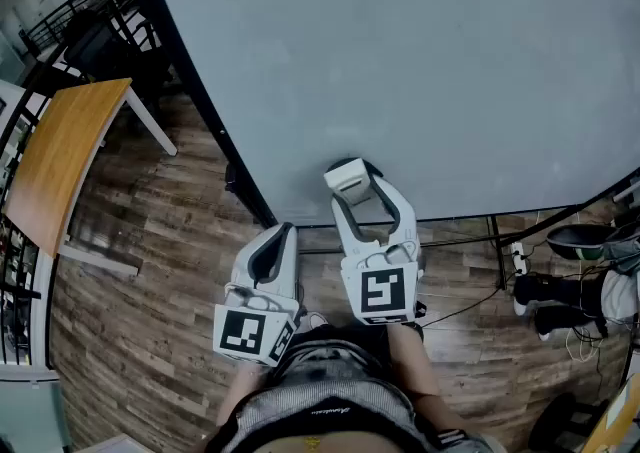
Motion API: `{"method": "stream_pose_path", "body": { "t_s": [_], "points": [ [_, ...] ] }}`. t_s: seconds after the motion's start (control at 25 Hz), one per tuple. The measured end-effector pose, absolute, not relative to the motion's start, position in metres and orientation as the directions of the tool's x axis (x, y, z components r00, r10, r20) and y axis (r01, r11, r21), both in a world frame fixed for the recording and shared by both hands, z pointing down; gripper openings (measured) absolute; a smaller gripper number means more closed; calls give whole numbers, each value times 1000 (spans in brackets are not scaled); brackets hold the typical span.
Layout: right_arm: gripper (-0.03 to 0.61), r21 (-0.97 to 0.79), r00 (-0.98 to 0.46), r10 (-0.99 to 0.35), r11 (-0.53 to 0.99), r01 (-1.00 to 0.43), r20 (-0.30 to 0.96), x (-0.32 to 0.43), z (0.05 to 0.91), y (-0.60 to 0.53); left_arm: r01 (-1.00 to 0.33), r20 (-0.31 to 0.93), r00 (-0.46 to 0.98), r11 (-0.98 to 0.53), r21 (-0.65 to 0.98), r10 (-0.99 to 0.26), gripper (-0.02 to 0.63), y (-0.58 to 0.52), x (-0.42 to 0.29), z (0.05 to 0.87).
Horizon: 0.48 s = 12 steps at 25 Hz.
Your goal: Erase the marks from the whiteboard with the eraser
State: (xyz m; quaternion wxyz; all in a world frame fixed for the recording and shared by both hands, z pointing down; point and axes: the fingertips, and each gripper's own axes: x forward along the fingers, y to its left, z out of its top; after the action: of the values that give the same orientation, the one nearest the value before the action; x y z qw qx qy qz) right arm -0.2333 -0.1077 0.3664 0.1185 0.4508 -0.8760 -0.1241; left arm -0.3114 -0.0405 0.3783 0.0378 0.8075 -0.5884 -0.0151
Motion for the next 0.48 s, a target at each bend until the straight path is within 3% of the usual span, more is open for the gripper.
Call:
{"method": "stream_pose_path", "body": {
  "t_s": [0.48],
  "points": [
    [232,327,-571,-817,564,-758,85,-218,365,-111,-958,40,283,-280,70,-958,5,-38,-300,383]
  ]
}}
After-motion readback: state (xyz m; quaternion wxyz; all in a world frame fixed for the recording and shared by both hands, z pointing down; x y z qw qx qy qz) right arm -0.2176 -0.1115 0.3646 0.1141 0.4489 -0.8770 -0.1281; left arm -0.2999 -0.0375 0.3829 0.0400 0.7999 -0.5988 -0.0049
